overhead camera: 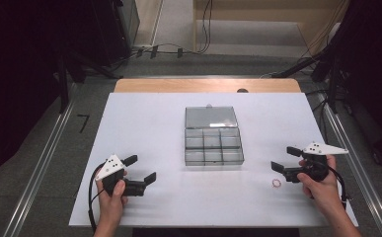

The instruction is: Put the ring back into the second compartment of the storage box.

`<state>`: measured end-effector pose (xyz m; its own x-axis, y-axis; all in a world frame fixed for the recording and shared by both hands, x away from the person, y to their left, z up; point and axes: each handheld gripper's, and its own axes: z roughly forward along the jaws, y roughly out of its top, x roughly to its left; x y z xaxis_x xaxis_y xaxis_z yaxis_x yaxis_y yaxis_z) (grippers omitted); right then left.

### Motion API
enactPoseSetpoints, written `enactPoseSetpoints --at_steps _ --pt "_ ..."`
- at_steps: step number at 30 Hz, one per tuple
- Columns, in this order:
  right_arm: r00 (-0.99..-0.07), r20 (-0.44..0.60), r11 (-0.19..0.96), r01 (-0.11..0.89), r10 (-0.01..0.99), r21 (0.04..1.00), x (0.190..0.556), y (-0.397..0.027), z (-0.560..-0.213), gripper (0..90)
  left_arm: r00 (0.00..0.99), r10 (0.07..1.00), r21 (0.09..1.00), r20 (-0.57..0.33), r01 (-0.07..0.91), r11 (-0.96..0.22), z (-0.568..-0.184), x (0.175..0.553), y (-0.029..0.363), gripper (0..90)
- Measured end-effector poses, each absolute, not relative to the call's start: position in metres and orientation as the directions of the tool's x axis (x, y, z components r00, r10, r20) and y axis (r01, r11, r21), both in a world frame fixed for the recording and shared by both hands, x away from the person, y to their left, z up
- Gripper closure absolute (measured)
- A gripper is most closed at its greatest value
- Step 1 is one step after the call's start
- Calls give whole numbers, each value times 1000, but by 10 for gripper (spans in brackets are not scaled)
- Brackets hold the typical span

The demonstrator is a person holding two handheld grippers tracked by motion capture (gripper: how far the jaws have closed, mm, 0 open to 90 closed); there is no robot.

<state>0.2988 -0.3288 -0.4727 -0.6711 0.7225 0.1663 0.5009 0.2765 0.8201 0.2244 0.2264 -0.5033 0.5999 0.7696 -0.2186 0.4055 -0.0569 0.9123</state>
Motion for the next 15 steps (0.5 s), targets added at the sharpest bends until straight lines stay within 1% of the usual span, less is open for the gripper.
enactPoseSetpoints --at_steps 1,5,7,8,10,15 --pt "-666 161 282 505 728 816 298 -330 -473 60 599 769 913 -223 405 -52 -503 225 227 0" --pt "-633 164 276 537 757 797 295 -336 -475 192 597 771 912 -221 407 -53 -504 226 226 0" --pt "-626 172 278 554 760 785 293 -339 -476 237 601 769 911 -221 409 -58 -504 226 225 0" --pt "-624 170 282 558 762 781 292 -340 -478 278 601 768 910 -221 409 -58 -505 226 225 0" --pt "-637 177 293 560 750 775 290 -343 -480 361 600 769 910 -222 410 -57 -505 226 225 0" --pt "-665 186 323 564 723 760 282 -345 -486 467 597 771 909 -224 414 -56 -505 226 226 0"
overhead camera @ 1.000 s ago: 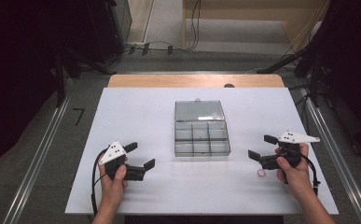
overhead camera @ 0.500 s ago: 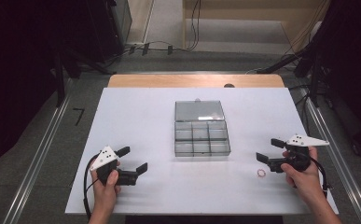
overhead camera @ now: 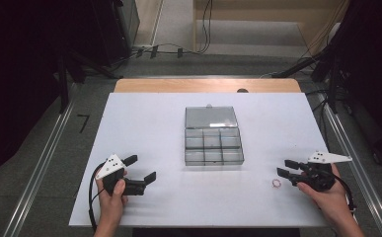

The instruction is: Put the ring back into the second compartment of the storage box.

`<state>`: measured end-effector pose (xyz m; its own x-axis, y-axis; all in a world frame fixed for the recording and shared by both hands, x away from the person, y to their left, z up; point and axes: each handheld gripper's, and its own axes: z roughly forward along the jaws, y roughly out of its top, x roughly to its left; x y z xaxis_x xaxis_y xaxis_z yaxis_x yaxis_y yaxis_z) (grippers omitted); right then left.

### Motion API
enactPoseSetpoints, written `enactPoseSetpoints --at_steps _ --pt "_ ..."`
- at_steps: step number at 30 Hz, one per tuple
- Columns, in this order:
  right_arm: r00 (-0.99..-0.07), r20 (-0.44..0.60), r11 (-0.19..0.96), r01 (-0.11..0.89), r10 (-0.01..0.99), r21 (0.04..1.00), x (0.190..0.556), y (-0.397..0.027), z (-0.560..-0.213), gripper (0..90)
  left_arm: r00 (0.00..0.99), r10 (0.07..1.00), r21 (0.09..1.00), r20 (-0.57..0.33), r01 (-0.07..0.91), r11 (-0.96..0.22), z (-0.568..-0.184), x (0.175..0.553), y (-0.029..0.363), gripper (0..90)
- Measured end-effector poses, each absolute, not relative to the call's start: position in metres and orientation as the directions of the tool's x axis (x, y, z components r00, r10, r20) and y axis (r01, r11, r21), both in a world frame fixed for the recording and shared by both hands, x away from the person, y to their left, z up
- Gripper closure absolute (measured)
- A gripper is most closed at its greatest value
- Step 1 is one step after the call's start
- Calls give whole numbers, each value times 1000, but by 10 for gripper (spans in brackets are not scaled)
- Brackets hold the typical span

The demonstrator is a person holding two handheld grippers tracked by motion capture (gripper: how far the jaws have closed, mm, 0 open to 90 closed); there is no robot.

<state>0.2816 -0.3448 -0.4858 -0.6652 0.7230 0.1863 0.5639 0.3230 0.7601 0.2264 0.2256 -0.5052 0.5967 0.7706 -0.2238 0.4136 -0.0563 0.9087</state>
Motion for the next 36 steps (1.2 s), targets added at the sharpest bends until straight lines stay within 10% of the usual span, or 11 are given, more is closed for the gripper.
enactPoseSetpoints --at_steps 10,36 --pt "-699 234 349 584 676 733 275 -347 -495 718 595 772 908 -223 415 -57 -506 227 225 0" --pt "-721 172 449 579 671 680 275 -340 -506 847 590 776 907 -223 418 -57 -506 227 225 0"
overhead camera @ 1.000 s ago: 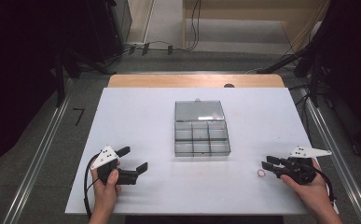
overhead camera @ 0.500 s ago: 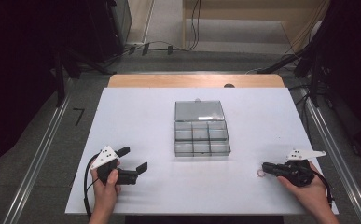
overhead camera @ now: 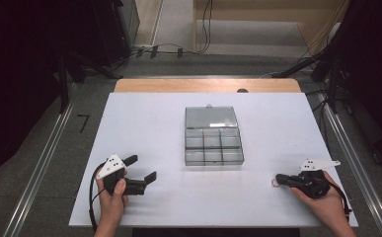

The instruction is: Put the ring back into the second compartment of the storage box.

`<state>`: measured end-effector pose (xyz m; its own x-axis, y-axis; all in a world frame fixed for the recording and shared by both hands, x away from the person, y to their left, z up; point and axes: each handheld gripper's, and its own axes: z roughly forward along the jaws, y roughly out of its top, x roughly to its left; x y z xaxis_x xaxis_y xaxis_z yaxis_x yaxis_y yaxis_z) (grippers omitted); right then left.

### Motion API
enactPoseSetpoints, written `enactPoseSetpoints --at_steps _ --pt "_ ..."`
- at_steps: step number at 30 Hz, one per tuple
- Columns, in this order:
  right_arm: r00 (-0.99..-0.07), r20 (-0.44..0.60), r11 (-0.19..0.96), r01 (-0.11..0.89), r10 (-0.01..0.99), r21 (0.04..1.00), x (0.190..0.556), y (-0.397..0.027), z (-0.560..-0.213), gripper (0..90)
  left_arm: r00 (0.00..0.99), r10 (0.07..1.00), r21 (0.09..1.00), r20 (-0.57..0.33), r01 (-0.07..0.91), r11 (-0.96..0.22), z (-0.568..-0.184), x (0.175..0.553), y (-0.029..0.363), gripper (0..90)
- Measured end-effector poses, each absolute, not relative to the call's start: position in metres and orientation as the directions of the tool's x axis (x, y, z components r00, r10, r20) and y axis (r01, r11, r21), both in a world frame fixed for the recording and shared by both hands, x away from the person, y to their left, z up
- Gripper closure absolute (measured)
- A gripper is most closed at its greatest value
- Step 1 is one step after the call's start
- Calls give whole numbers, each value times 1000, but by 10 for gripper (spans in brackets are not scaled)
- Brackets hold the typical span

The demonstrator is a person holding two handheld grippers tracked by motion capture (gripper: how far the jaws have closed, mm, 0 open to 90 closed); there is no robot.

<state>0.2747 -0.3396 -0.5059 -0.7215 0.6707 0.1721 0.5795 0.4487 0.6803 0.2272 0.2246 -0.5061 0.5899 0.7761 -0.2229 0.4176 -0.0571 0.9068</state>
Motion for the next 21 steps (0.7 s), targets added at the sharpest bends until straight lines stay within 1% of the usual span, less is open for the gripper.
enactPoseSetpoints --at_steps 8,13,18,21 --pt "-732 157 455 560 663 692 274 -340 -507 859 592 776 907 -220 417 -61 -506 227 225 0" --pt "-731 174 445 567 660 694 275 -341 -508 866 590 777 906 -220 418 -62 -506 227 225 0" --pt "-733 157 455 559 662 694 274 -340 -506 867 591 777 906 -219 418 -63 -506 227 224 0" --pt "-726 176 441 572 665 691 275 -341 -506 867 591 776 908 -219 415 -60 -506 227 225 0"
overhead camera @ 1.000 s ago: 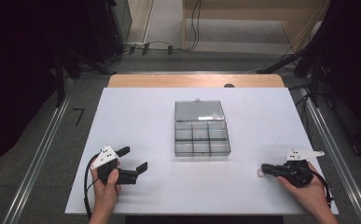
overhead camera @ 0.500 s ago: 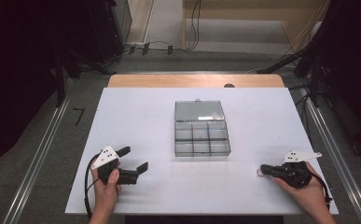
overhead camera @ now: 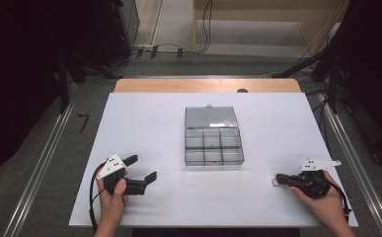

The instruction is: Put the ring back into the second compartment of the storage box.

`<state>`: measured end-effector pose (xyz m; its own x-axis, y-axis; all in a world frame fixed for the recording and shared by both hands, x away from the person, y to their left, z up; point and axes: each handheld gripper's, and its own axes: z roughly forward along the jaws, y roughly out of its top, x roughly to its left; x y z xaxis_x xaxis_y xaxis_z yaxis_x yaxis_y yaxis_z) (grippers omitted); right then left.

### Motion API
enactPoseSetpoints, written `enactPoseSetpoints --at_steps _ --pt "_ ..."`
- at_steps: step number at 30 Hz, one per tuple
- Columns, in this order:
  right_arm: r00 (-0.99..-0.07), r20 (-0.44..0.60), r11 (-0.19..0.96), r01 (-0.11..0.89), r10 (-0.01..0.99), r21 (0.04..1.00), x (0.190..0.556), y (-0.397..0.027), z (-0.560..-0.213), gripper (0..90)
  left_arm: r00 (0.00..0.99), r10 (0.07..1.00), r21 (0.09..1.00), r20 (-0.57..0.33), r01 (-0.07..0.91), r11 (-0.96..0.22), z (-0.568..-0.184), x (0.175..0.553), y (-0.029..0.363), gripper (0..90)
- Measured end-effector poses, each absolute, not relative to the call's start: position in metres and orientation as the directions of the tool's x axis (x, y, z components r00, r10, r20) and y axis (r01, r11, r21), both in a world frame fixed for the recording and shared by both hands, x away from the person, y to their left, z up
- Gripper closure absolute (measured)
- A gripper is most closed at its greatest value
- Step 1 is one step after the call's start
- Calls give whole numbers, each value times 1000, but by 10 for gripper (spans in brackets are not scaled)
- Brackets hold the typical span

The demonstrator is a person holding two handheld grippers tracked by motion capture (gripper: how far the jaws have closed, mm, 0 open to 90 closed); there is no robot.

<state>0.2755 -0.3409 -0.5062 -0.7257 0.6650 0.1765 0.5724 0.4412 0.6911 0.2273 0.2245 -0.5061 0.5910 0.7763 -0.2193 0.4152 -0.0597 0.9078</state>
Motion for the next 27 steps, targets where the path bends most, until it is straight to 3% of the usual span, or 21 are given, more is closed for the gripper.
enactPoseSetpoints --at_steps 27 --pt "-727 160 402 533 667 744 271 -340 -486 868 593 778 912 -208 406 -65 -505 226 224 0"
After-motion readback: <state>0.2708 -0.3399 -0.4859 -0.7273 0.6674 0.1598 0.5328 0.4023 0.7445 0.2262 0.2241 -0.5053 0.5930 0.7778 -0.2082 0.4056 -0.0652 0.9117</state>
